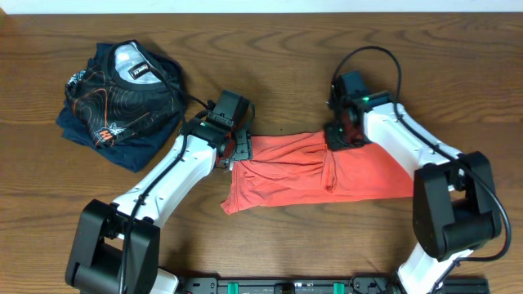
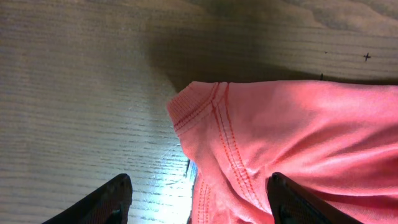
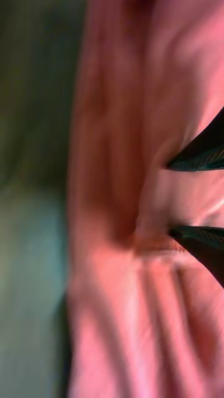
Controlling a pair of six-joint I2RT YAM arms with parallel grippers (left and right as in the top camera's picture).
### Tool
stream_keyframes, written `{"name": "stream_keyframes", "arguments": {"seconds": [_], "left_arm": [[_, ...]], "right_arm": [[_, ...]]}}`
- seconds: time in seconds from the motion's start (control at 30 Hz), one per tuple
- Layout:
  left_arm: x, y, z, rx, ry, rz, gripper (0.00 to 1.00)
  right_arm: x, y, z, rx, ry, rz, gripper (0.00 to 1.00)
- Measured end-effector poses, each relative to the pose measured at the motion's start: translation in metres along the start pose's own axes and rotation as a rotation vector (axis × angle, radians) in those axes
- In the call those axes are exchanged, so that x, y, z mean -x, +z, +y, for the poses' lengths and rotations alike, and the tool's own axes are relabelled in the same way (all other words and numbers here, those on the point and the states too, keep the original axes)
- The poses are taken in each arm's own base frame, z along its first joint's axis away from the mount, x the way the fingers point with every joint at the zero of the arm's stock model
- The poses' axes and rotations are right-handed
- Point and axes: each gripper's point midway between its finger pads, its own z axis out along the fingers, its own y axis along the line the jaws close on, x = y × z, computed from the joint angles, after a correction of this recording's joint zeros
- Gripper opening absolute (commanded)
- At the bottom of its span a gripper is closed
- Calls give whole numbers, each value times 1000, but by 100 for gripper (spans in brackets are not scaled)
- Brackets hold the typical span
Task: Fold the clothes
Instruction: 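Lift the right gripper away to the upper right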
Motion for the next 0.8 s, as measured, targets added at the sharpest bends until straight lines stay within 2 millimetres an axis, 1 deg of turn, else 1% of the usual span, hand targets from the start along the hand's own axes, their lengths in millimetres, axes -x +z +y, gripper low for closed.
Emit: {"name": "stream_keyframes", "arguments": {"seconds": [0.1,0.23,0.33,0.37,0.4,0.47,0.53,0.57,0.6,0.63,0.73,0.8], "left_arm": [[-1,0,1,2,1,4,72],[-3,0,2,7,1,12,72],[-4,0,2,10,1,17,72],[-4,0,2,10,2,17,77],[-5,0,3,11,5,18,79],[-5,0,3,11,6,19,87],[-5,0,3,11,6,20,91],[-5,0,3,11,5,20,92],[-5,0,3,11,4,21,93],[-5,0,2,6,3,23,93],[-7,1,-2,-14,4,37,93],[-11,7,-4,-22,5,58,93]], "right_arm": [[14,0,20,52,-32,-61,31],[13,0,33,81,-56,-64,31],[10,0,32,79,-56,-50,31],[7,0,31,73,-55,-40,31],[5,0,28,63,-53,-31,32],[2,-4,21,42,-44,-23,32],[4,-17,10,12,-26,-43,36],[8,-28,4,3,-15,-69,41],[12,-40,-2,-6,1,-101,41],[18,-56,-10,-13,17,-143,44],[30,-105,-34,-35,76,-265,46],[30,-132,-51,-53,118,-315,45]]}}
